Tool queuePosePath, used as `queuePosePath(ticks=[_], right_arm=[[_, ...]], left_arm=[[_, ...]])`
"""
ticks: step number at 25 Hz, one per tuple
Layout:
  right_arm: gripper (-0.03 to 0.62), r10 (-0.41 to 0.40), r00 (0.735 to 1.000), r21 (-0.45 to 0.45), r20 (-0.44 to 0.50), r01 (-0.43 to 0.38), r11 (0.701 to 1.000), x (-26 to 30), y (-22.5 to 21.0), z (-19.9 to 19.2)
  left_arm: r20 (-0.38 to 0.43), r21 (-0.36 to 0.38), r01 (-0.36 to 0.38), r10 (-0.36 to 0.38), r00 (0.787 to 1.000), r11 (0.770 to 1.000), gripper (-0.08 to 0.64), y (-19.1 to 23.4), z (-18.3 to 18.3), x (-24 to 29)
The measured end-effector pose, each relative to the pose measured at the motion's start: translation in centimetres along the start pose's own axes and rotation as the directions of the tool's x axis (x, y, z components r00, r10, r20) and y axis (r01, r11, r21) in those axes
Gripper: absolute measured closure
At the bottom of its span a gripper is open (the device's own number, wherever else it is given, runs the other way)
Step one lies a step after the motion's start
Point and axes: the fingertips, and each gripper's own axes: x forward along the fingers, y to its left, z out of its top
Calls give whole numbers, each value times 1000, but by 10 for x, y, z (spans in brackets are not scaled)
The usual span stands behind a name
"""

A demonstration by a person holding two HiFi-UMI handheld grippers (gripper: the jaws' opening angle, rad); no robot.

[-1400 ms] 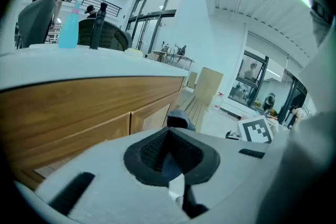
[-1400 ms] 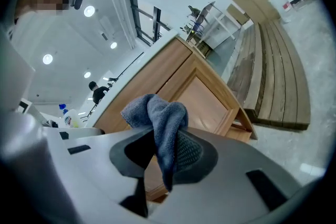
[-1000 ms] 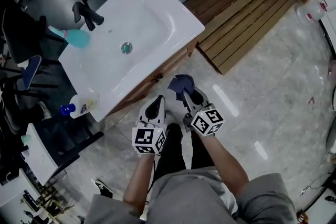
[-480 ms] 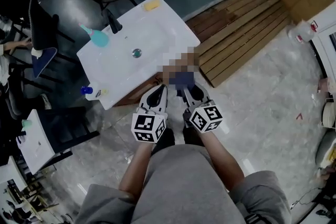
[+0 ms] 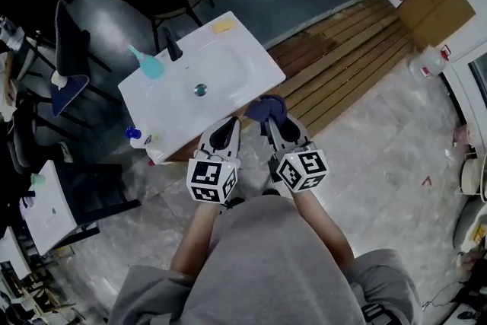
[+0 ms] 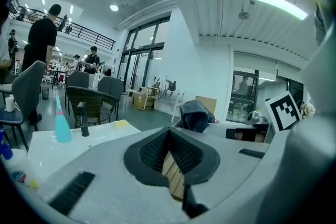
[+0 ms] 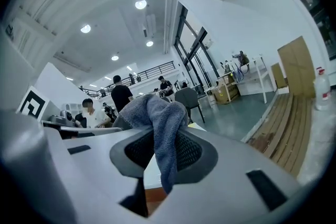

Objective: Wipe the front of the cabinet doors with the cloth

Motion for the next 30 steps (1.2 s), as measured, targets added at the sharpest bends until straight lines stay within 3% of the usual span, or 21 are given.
queuePosePath(ticks=[14,30], right_arm=[[512,18,996,-176,91,-1,984,2,15,43],[512,15,994,-208,106,8,978,12,26,44]], left_arm=[[95,75,37,-44,995,997,554,-13,37,2],[108,80,52,-60,992,995,554,-1,39,-2]])
